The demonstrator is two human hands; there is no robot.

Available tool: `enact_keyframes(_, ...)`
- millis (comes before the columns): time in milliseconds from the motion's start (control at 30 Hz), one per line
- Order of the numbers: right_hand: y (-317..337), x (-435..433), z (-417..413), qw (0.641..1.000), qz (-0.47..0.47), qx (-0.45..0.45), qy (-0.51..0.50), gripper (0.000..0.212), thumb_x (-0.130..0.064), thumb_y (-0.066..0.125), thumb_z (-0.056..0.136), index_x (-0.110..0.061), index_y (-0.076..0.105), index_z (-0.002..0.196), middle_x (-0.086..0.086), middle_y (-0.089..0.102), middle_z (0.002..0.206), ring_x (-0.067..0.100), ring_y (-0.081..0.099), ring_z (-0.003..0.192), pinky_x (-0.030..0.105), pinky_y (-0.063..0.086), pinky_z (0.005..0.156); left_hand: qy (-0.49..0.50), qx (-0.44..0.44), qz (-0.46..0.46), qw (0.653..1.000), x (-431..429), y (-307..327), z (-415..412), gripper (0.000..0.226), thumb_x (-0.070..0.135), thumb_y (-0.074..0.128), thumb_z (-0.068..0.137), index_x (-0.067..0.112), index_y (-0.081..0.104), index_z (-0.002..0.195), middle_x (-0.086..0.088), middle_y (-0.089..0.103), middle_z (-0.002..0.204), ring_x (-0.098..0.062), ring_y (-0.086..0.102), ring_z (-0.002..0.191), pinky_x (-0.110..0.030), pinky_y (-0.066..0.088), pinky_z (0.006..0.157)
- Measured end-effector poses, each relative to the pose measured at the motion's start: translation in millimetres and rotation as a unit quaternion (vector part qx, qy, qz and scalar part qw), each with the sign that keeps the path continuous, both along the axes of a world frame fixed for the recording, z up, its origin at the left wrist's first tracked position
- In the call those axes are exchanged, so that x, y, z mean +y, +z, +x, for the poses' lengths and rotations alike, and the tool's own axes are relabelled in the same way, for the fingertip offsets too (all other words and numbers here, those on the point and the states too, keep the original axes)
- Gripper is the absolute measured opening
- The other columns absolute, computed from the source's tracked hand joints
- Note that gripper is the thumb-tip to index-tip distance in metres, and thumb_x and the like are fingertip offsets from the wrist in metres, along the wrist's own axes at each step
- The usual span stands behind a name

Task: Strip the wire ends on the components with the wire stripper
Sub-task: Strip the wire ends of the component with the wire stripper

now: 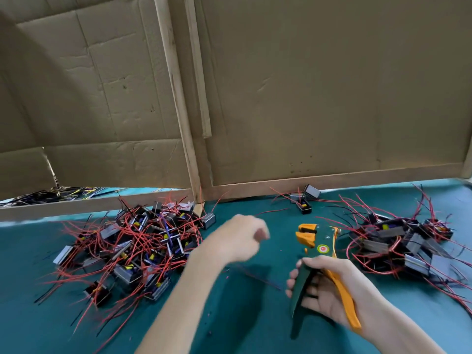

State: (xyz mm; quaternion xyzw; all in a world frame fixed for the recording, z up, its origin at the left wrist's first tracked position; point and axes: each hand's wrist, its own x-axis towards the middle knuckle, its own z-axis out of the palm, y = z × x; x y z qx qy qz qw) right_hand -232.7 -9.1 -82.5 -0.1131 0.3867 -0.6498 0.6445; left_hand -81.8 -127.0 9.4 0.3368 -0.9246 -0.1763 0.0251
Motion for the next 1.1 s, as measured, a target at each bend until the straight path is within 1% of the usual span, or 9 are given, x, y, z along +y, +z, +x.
enact_keyframes(133,0.9,3.4,7.0,0.998,0.005,0.053,0.036,0.014,-0.009,0.07,0.06,0.002,0.071,0.069,0.023,0.064,0.077,0.038,0.068,0.067,0.049,0.058,0.065,0.102,-0.157,-0.003,0.982,-31.5,-12.0,41.0,0.039,0.009,0.06,0.085,0.016,0.06,0.123,-0.004,0.059,0.126,-0.02,0.057,0.11,-0.028,0.048,0.09)
enact_keyframes(300,2.2,3.8,-2.4,0.998,0.009,0.053,0.018,0.014,-0.01,0.07,0.06,0.002,0.071,0.068,0.024,0.064,0.077,0.039,0.067,0.067,0.049,0.057,0.066,0.147,-0.16,-0.012,0.976,-45.5,-28.9,47.5,0.031,0.025,0.072,0.079,0.014,0.068,0.108,-0.003,0.067,0.105,-0.021,0.064,0.089,-0.034,0.055,0.076)
enact_keyframes(533,5.6,4.2,-8.6,0.999,-0.002,0.049,0.004,0.012,-0.009,0.066,0.067,0.002,0.071,0.069,0.024,0.064,0.079,0.04,0.068,0.07,0.05,0.057,0.068,0.213,0.085,-0.069,0.971,-37.0,-48.9,22.5,0.021,0.031,0.054,0.091,0.022,0.037,0.102,0.003,0.05,0.065,-0.017,0.044,0.055,-0.031,0.029,0.05)
enact_keyframes(633,5.3,3.8,-9.5,0.999,-0.006,0.051,-0.002,0.014,-0.009,0.069,0.062,0.003,0.07,0.07,0.024,0.064,0.079,0.04,0.068,0.07,0.05,0.057,0.067,0.21,0.088,-0.114,0.967,-27.2,-64.6,10.4,0.011,0.019,0.049,0.094,0.019,0.038,0.097,0.0,0.053,0.072,-0.023,0.05,0.063,-0.033,0.034,0.057)
enact_keyframes(767,6.1,3.8,-10.7,0.998,-0.01,0.055,-0.003,0.015,-0.009,0.07,0.06,0.002,0.07,0.07,0.024,0.065,0.079,0.04,0.069,0.071,0.05,0.057,0.067,0.161,0.103,-0.062,0.98,-28.9,-64.8,10.3,0.007,0.015,0.051,0.091,0.02,0.045,0.092,0.0,0.061,0.082,-0.021,0.053,0.068,-0.033,0.039,0.061)
enact_keyframes(833,7.2,3.9,-11.3,0.998,-0.01,0.055,-0.006,0.015,-0.009,0.069,0.061,0.002,0.069,0.071,0.024,0.066,0.08,0.04,0.069,0.071,0.05,0.058,0.067,0.095,0.142,-0.033,0.985,-31.5,-61.3,11.9,0.013,0.009,0.053,0.087,0.021,0.048,0.09,0.004,0.058,0.086,-0.018,0.053,0.082,-0.032,0.043,0.073)
enact_keyframes(933,7.3,3.9,-11.9,0.998,-0.011,0.055,-0.012,0.016,-0.01,0.068,0.063,0.002,0.068,0.074,0.024,0.066,0.08,0.04,0.069,0.071,0.05,0.058,0.066,0.039,0.174,-0.016,0.984,-29.7,-63.0,10.2,0.016,0.013,0.059,0.087,0.025,0.049,0.092,0.01,0.054,0.095,-0.011,0.049,0.095,-0.023,0.036,0.081)
enact_keyframes(1000,7.5,4.2,-11.3,0.998,-0.01,0.055,-0.014,0.017,-0.01,0.068,0.062,0.002,0.068,0.074,0.024,0.066,0.079,0.04,0.069,0.07,0.049,0.058,0.066,0.043,0.199,-0.004,0.979,-26.8,-69.2,5.9,0.013,0.022,0.061,0.09,0.026,0.048,0.093,0.011,0.056,0.096,-0.009,0.052,0.093,-0.024,0.038,0.081)
enact_keyframes(1100,8.0,4.7,-9.8,0.999,-0.009,0.052,-0.012,0.016,-0.01,0.068,0.062,0.002,0.068,0.073,0.024,0.065,0.078,0.04,0.069,0.069,0.049,0.058,0.066,0.061,0.233,0.028,0.97,-22.1,-77.1,0.7,0.014,0.023,0.06,0.093,0.028,0.046,0.092,0.005,0.064,0.089,-0.01,0.053,0.068,-0.027,0.046,0.073)
